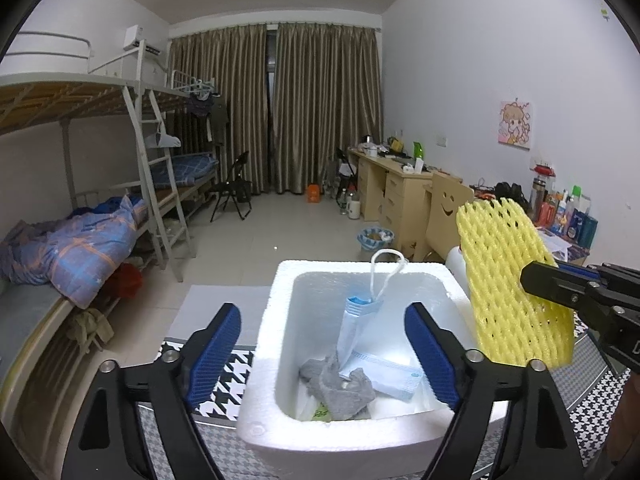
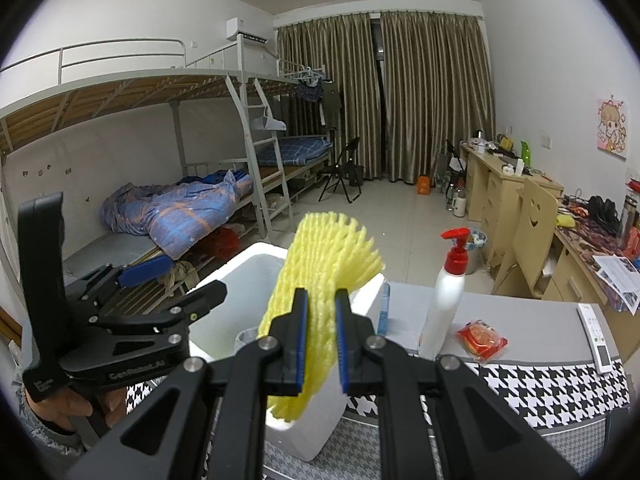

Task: Organize soft objects
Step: 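Lower the yellow mesh sleeve into the box and open the right gripper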

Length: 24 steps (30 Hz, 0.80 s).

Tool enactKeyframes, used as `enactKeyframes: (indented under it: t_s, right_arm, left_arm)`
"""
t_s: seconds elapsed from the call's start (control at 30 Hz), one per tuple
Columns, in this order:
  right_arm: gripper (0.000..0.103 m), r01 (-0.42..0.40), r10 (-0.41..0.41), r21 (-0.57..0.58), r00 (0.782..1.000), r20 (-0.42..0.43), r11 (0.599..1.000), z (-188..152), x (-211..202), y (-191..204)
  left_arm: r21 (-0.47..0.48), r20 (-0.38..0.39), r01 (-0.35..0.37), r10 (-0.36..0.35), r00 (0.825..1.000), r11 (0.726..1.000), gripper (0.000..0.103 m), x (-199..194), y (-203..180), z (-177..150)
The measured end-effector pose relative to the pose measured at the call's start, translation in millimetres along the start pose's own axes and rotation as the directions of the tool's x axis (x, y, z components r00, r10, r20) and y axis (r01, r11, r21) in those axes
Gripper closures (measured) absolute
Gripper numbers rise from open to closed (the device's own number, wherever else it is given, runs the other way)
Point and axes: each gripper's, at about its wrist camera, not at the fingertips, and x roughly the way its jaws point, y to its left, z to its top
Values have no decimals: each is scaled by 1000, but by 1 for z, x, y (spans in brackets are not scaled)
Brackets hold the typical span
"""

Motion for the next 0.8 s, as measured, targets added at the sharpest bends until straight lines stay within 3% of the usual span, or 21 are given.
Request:
enactKeyframes:
  t_s: [0.4, 0.8]
  right_arm:
    - [87, -23, 22, -16, 1000, -13, 1000, 2, 8, 8]
    - [87, -37, 36, -33, 999, -34, 999, 1, 19, 16]
  left_arm:
    - [-18, 23, -37, 38, 999, 999, 4, -11, 12, -1]
    - [-36, 37, -69, 70, 997, 997, 2, -21, 24, -6]
